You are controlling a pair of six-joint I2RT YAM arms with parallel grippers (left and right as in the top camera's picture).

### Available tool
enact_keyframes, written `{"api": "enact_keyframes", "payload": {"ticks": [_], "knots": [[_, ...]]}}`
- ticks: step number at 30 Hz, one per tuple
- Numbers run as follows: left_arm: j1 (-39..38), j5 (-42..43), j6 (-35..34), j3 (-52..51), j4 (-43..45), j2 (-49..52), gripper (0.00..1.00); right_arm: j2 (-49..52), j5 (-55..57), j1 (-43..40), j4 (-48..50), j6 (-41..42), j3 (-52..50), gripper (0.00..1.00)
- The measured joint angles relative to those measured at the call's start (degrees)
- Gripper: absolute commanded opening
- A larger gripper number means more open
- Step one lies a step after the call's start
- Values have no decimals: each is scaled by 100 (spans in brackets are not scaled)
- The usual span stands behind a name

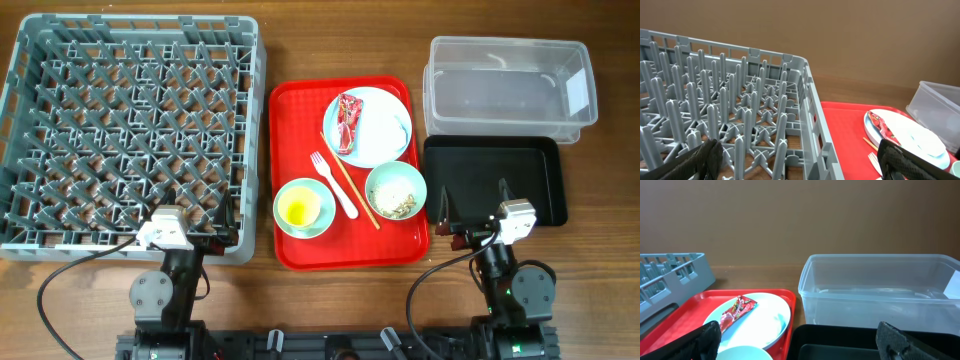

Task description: Sort waste into correct bins and load items into the dishwasher rack

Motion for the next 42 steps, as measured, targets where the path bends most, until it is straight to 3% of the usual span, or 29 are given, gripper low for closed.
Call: {"api": "enact_keyframes", "payload": {"ticks": [19,30,38,42], "knots": [[0,-2,0,0,0,2,100,50,0,0,0,50,0,100],[0,0,-168,125,-98,678,100,748,-129,0,-22,1421,105,100],[0,2,-415,1488,-774,2308,100,2179,-400,0,-175,1506,1543,100],[0,101,-461,2413,-1386,3327,100,3416,-586,0,-1047,1244,2889,100]]}}
